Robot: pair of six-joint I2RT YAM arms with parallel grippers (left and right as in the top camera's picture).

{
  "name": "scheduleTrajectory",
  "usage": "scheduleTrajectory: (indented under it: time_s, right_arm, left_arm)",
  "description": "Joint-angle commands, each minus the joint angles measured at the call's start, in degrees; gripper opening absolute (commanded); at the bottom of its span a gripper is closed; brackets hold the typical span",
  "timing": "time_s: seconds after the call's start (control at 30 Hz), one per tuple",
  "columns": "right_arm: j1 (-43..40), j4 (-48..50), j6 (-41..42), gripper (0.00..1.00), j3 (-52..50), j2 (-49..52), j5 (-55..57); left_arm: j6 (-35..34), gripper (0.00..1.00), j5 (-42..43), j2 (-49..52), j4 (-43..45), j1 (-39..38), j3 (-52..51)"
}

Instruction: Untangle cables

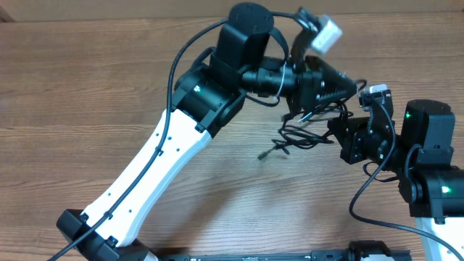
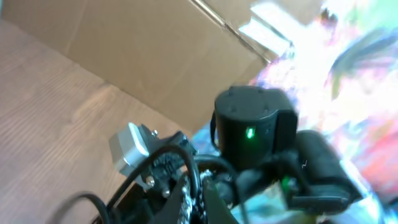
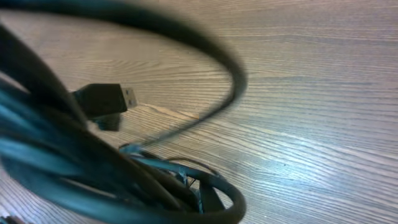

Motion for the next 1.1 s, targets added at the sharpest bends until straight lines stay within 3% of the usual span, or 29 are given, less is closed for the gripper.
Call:
scheduleTrajectory:
  time_s: [0.0,0.07,0.17,0.3,0.37,0.47,0.57,0.7,0.8,0.87,1.07]
  right_arm:
    - [-0.04,0.13,-0.17,0.04,1.36,0.13,1.18]
    - [-0.04,0.13,-0.17,0.04,1.36,0.13,1.18]
    - [-0.04,-0.07,-0.17,0.04,1.36,0.13,1.18]
    - [-0.04,-0.17,0.09,0.04,1.38,0.11,-2.97]
    - [-0.04,-0.09,0.24,0.04,1.38,-0.15,-4.17]
    - [-0.04,-0.83,0.24,0.04,1.38,-0.15,-2.27]
    - [-0.04,-2.89,0.52,0.04,1.36,-0.07,4.94]
    - [-0.04,-5.53,3.5,0.04,1.36,-0.04,16.35]
    - [-0.04,-6.27,3.52,0.04,1.36,-0.04,18.01]
    - [-0.04,-5.75,3.45,0.04,1.36,-0.04,15.32]
    - [-0.04,0.15,3.48,0.04,1.38,-0.15,-0.7]
  left_arm:
    - [-25.81,0.04,2.08,-0.24,1.6,2.54,0.87]
    - [-29.97,0.04,2.27,-0.24,1.6,3.34,0.87]
    - [-29.99,0.04,2.34,-0.24,1.6,4.13,0.87]
    - [-20.31,0.04,2.27,-0.24,0.66,4.31,0.87]
    - [-19.87,0.04,2.34,-0.24,-1.14,4.46,0.87]
    - [-28.57,0.04,4.7,-0.24,0.02,5.97,0.87]
    - [-42.97,0.04,8.02,-0.24,1.68,8.35,0.87]
    - [-49.44,0.04,7.8,-0.24,6.99,9.75,0.87]
    - [-49.81,0.04,7.8,-0.24,9.94,9.88,0.87]
    - [-47.17,0.04,6.56,-0.24,11.78,9.81,0.87]
    - [-22.29,0.04,6.03,0.11,5.62,3.91,0.85]
